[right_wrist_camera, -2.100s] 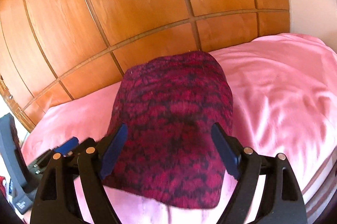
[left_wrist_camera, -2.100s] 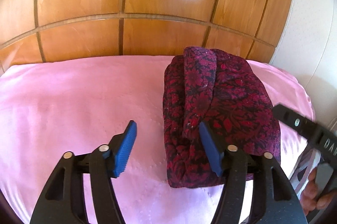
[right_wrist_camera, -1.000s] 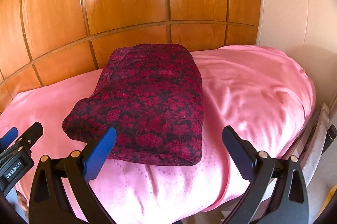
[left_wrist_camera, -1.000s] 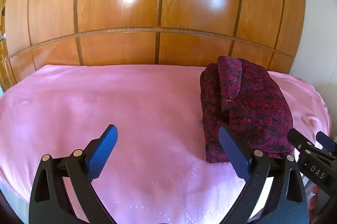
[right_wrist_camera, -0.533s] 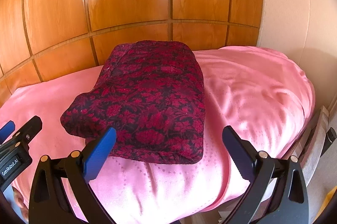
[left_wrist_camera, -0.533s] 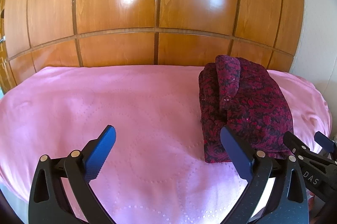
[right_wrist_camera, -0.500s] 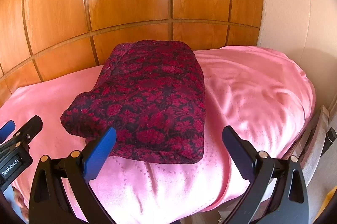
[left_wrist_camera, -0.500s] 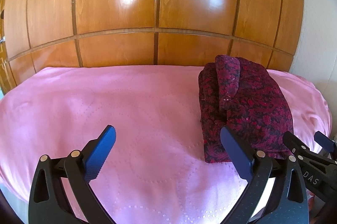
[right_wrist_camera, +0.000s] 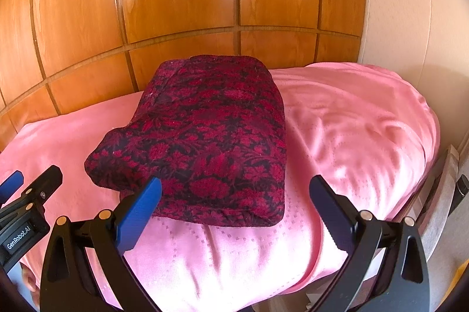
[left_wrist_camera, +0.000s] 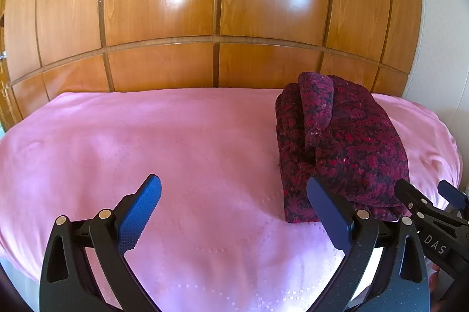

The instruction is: Fold small clothes

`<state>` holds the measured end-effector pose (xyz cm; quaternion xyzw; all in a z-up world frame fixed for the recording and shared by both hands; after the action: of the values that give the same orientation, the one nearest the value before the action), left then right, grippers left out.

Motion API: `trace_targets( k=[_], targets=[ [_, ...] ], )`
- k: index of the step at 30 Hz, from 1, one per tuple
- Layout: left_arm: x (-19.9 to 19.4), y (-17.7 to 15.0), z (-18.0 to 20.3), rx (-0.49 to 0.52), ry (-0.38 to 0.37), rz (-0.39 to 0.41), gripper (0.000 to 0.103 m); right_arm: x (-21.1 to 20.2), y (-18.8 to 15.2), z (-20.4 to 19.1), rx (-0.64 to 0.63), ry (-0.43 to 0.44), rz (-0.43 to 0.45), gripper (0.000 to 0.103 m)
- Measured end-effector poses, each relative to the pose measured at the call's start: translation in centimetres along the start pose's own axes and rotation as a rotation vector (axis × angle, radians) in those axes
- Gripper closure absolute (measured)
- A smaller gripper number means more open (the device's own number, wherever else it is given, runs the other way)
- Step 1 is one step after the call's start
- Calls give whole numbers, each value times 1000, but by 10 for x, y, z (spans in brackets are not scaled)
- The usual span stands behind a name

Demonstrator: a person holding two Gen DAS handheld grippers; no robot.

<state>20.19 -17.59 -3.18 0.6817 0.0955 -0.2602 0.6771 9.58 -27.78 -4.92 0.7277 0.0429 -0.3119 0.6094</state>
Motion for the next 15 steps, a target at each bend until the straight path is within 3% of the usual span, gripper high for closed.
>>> trace_targets(
  k=[15],
  targets=[
    [-3,-1,0,0,0,4,5,-1,0,0,5,3,3,2]
  ],
)
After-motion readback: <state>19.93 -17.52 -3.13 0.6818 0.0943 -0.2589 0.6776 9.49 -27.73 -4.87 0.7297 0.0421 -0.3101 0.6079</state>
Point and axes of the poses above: each gripper's, at about its wrist camera, not at the fingertips, and x roughly the way its jaws point, z to its right, y to its top, the point moved 8 cm from there along x, roughly the way its jaws point, and after that the axes turned 7 degrees about z, right-handed, at the moved point
